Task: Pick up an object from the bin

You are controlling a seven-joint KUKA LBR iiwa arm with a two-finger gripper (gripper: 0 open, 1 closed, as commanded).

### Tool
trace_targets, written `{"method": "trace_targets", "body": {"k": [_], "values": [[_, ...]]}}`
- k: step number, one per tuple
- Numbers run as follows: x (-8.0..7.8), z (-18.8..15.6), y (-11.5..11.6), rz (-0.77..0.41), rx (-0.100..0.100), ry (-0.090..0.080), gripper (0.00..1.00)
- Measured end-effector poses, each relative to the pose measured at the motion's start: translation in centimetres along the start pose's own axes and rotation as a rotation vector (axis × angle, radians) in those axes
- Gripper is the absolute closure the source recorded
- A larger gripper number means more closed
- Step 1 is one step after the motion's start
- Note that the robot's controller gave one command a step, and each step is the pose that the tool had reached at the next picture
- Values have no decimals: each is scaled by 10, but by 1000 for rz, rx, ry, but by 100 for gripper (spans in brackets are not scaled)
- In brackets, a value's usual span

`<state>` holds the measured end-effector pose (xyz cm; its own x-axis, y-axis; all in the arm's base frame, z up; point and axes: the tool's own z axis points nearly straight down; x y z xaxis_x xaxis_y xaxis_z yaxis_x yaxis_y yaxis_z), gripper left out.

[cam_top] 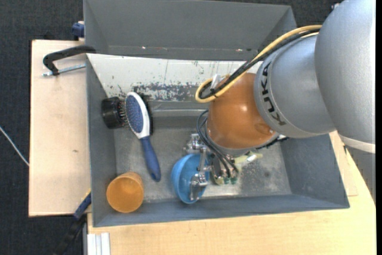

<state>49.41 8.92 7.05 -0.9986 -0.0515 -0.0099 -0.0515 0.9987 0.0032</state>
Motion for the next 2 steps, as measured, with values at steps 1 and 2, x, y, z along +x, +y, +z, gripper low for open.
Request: {"method": "trace_targets", "body": {"k": [1,2], "values": [[-6,-7,-4,5,4,-14,100],[-19,-160,-22,-294,2,-2,100]]}}
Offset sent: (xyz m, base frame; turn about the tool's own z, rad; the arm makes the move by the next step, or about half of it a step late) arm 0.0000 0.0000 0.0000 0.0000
